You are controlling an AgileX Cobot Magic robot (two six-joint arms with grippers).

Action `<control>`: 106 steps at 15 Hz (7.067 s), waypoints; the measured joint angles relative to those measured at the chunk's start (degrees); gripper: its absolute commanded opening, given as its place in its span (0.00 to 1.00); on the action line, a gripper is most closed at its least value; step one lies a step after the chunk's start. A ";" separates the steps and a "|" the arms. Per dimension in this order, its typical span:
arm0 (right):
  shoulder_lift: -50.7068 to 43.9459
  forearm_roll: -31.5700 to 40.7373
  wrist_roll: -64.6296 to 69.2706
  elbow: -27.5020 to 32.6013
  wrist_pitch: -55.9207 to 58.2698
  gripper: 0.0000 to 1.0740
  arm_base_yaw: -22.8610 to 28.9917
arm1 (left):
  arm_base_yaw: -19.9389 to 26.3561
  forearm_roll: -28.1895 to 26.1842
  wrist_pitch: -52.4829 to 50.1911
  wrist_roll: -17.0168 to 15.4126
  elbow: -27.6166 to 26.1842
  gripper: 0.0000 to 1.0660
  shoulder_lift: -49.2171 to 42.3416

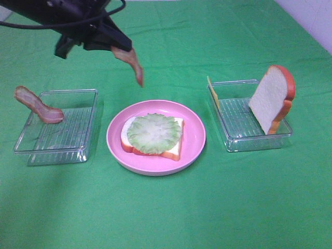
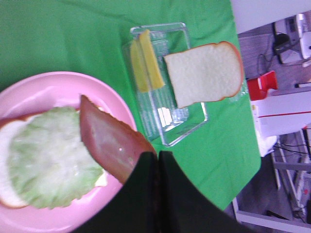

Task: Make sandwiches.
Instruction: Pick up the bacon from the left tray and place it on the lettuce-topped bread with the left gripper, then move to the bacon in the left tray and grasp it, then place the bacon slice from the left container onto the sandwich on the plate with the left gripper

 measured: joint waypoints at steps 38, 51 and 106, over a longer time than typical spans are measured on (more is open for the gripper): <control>0.00 0.00 0.00 0.00 0.00 0.68 0.00 | -5.21 63.14 9.85 -40.97 -6.36 0.73 -1.83; 0.00 0.06 0.00 0.00 0.00 0.68 0.00 | 11.80 62.80 17.42 -38.04 -10.66 0.67 3.55; 0.00 0.06 0.00 0.00 0.00 0.68 0.00 | -5.39 22.63 4.98 -14.55 -10.77 0.34 18.39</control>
